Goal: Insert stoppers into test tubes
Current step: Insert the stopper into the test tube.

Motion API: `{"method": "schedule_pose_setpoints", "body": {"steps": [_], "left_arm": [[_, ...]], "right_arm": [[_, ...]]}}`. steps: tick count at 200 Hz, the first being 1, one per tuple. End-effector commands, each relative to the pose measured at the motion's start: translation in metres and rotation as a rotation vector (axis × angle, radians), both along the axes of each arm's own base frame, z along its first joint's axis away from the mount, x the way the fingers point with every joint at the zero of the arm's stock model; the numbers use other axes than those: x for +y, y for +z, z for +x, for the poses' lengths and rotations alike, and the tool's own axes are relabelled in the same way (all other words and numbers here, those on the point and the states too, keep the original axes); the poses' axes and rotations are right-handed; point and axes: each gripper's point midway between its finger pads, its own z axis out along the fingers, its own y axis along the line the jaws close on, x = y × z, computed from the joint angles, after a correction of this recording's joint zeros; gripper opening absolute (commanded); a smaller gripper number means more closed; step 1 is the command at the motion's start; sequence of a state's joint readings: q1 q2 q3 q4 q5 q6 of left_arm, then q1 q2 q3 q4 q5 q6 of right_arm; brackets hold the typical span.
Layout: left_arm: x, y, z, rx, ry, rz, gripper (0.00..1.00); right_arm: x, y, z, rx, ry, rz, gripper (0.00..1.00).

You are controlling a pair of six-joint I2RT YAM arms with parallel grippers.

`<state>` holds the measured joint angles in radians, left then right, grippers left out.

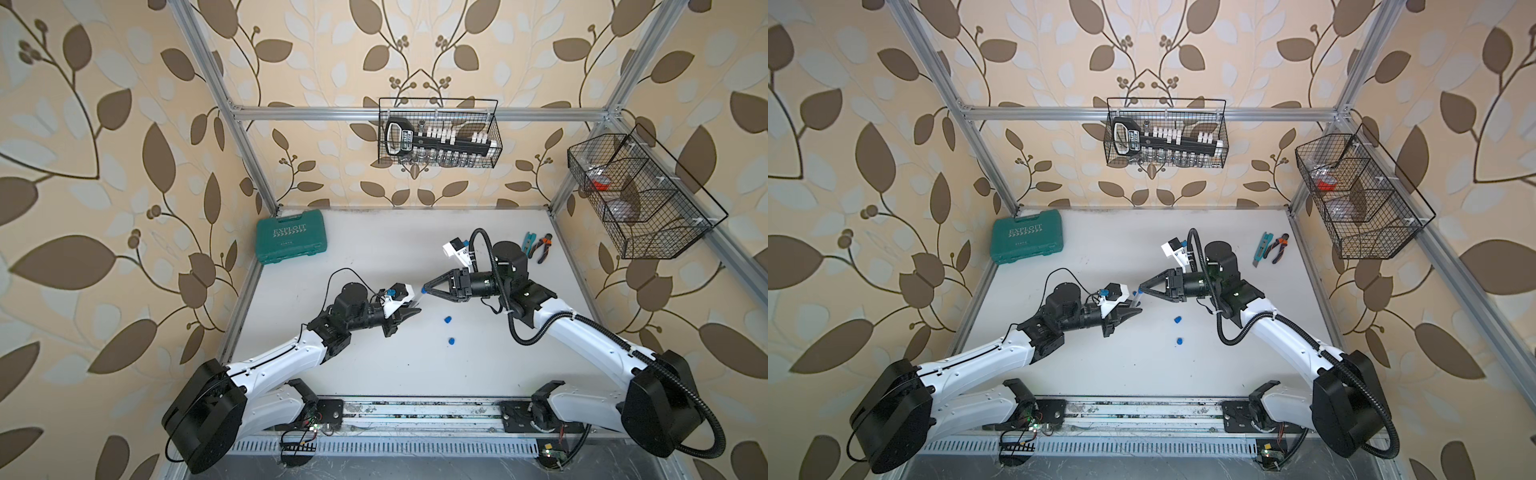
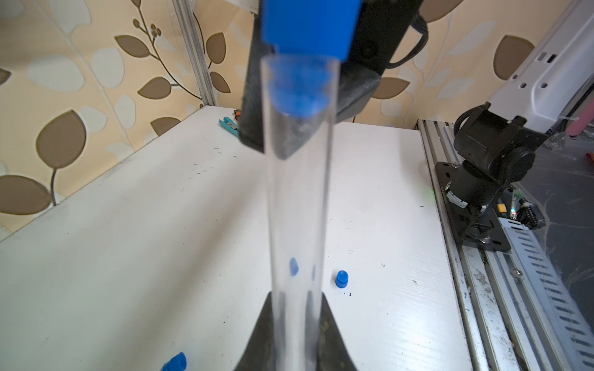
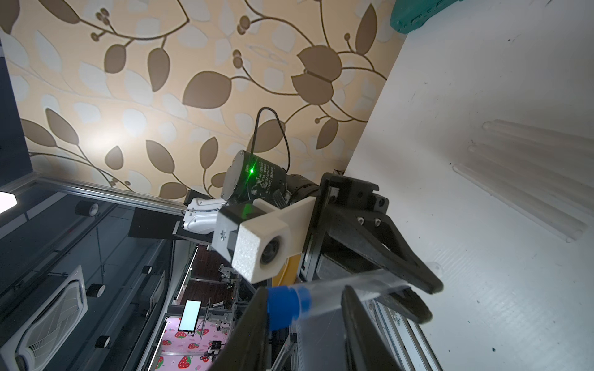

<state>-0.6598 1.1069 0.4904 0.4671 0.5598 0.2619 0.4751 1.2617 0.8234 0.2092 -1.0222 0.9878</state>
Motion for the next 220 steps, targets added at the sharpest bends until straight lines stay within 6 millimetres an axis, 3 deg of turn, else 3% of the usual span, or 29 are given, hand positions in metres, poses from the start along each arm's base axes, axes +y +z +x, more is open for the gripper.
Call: {"method": "schedule_pose_setpoints", "body": {"steps": [1, 103, 220], "left_arm": [[0.022, 0.229, -0.041, -0.643, -0.060, -0.530, 0.00], [0.026, 0.249, -0.068, -0.753, -0.137, -0.569, 0.00], [0.026, 0.254, -0.074, -0.849, -0.139, -0.532, 0.00]], "right_arm": [[-0.007, -0.089, -0.020, 0.345, -0.010, -0.171, 0.34], [-0.004, -0.086, -0.020, 0.382, -0.003, -0.140, 0.34], [-0.010, -0.116, -0.025, 0.458, -0.015, -0.225, 0.33]]}}
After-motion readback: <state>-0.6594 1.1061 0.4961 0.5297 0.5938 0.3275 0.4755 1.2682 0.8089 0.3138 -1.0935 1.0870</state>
